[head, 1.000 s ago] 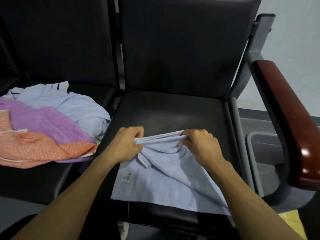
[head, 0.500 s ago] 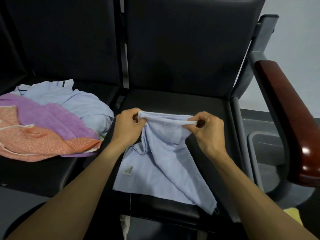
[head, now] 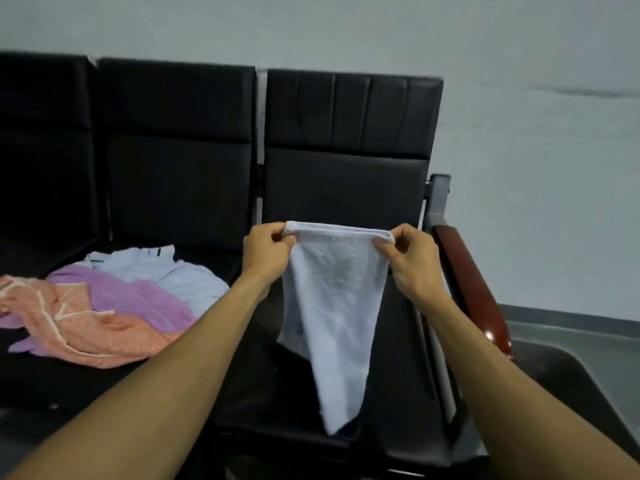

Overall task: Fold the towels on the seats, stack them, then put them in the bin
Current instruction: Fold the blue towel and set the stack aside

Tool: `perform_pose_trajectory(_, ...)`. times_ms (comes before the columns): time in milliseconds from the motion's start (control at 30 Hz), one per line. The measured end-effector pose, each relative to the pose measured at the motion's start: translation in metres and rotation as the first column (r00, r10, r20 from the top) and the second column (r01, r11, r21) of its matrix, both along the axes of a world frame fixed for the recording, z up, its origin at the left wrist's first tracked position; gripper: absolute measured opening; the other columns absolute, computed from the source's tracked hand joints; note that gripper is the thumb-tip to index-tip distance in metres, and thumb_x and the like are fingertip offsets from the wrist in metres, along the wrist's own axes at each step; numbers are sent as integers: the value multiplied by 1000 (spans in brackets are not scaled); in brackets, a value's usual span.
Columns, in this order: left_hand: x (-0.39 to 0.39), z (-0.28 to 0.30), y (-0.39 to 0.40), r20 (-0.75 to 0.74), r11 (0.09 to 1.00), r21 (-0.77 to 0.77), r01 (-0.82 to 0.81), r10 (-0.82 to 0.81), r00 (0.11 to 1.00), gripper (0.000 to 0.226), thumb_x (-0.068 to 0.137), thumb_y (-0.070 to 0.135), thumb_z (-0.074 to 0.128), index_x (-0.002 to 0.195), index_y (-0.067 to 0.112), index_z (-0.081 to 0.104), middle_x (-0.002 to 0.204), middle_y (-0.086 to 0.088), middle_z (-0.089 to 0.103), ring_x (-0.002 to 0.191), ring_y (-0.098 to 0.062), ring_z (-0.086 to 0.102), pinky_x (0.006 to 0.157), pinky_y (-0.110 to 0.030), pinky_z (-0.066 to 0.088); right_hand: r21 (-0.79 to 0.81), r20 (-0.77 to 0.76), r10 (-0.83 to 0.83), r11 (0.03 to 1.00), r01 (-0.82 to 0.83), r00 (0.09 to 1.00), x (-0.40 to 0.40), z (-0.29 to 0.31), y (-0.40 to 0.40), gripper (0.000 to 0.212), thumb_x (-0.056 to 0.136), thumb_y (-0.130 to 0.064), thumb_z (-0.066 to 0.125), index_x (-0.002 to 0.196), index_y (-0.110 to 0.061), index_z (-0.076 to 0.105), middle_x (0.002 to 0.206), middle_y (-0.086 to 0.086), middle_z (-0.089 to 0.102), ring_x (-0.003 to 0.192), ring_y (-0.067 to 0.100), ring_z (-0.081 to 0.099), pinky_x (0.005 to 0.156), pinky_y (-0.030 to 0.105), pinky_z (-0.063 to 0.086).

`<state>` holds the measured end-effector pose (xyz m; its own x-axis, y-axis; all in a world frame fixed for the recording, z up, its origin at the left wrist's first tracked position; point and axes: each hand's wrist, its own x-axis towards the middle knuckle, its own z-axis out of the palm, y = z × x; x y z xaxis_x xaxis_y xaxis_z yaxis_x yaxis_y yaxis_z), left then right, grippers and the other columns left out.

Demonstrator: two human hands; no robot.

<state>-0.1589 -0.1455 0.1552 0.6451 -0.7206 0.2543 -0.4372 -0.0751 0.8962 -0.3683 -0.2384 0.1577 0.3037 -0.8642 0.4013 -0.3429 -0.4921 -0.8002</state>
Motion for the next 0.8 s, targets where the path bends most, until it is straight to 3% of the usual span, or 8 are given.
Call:
perform_pose_trajectory(67,-1,31,12,19,999,-29,-13,14,1000,21,94,8,58,90,12,78,84,-13,72,71,-17,60,61,-36,54,-85,-77,35,995,-42,996,-3,34,12,22,92,-26,71,75,-17,61,74,-4,66,64,6,59,57,19,45)
perform_pose_trajectory(233,-12,78,39,75,997,-76,-16,22,997,20,95,5,58,88,6,77,68,-10,65,49,-4,47,42,-15,34,-218,-80,-18,976,0,997,-13,87,41,25,95,-27,66,75,-19,55,73,-8,61,67,5,55,56,15,39)
perform_pose_trajectory(300,-19,89,47,96,997,-75,4,3,995,20,97,7,57,91,7,76,76,-13,69,54,-9,50,45,-17,37,-231,-64,-39,973,23,997,-19,96,53,24,98,-27,61,78,-17,52,74,-9,57,66,4,51,54,13,37)
perform_pose_trajectory(400,-27,99,57,129,996,-76,36,-26,991,21,100,9,51,99,5,72,90,-14,71,73,-26,65,61,-33,51,-204,-32,-33,979,26,999,-25,102,70,21,103,-27,52,87,-14,48,77,-7,53,68,6,47,55,17,37)
perform_pose_trajectory(467,-31,102,62,162,997,-37,71,-64,985,23,102,12,43,103,5,65,95,-12,69,82,-28,65,69,-42,52,-189,-50,-34,982,24,998,-29,102,79,20,104,-27,48,92,-11,46,80,-7,52,71,7,47,56,17,36)
perform_pose_trajectory(600,-40,99,71,211,995,6,103,-101,972,22,104,15,36,84,7,42,80,-8,53,67,-18,40,60,-36,33,-190,25,-59,980,62,998,-35,99,95,19,105,-22,45,92,-9,43,79,-4,49,68,8,43,56,10,39)
perform_pose_trajectory(800,-46,70,61,188,991,1,137,-134,973,28,104,13,36,76,11,38,73,-4,46,66,-15,36,59,-33,29,-108,129,-108,987,122,986,-29,73,90,14,105,-24,47,97,-12,46,82,-7,50,70,4,47,55,7,41)
